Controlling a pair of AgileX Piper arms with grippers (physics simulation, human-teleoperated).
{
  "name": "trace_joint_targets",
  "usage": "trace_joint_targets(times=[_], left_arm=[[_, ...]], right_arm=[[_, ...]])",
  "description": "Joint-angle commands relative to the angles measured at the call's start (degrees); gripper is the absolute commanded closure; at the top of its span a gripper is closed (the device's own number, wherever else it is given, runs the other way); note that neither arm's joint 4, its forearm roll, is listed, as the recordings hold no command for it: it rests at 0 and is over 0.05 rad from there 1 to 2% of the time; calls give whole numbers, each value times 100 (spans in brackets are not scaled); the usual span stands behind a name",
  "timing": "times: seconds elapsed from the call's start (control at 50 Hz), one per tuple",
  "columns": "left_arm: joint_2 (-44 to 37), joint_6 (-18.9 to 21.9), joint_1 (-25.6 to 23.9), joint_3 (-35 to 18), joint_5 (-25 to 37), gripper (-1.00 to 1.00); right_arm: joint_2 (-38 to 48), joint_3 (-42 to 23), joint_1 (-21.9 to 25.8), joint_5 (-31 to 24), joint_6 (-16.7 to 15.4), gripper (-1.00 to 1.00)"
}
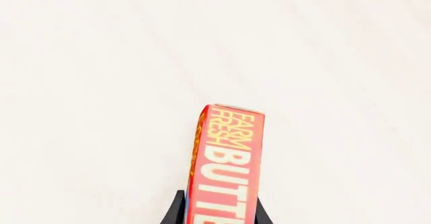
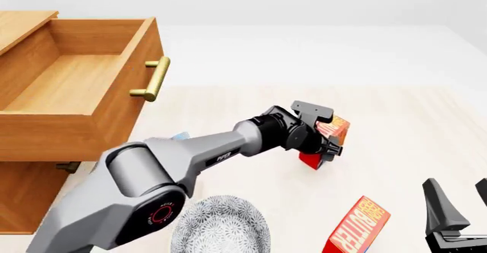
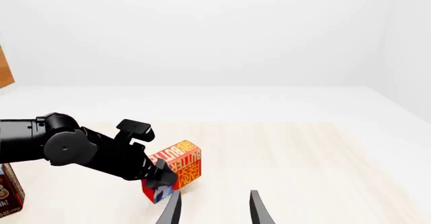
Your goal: Put the butter at the front in the top drawer of the cabinet and close it.
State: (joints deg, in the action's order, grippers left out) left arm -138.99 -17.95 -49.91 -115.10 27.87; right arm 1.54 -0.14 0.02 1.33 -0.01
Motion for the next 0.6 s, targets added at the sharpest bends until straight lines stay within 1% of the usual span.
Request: trace_joint_targets(times=[0.02, 0.16, 0.24, 0.3, 0.36, 0.44, 0.5, 0.6], left_arm=[[687, 278, 96, 214, 176, 100], [1029, 358, 127, 347, 302, 100], [1363, 301, 99, 657, 214, 100], [1441, 323, 124, 703, 239, 100], [1833, 200, 82, 1052, 82, 100], [2001, 189, 68, 1199, 111, 100], [2309, 219, 105, 1386, 162, 100], [2595, 231, 126, 1601, 188, 100]], right_arm=[[-44, 7, -2, -35, 1, -100], [-42, 7, -2, -34, 0, -100], [-44, 7, -1, -35, 1, -100], [-43, 7, -3, -35, 2, -100], [-42, 7, -2, -34, 3, -100], [-2, -10, -6, -13, 8, -100], [-7, -9, -4, -12, -1, -100], [0, -6, -5, -5, 2, -100]])
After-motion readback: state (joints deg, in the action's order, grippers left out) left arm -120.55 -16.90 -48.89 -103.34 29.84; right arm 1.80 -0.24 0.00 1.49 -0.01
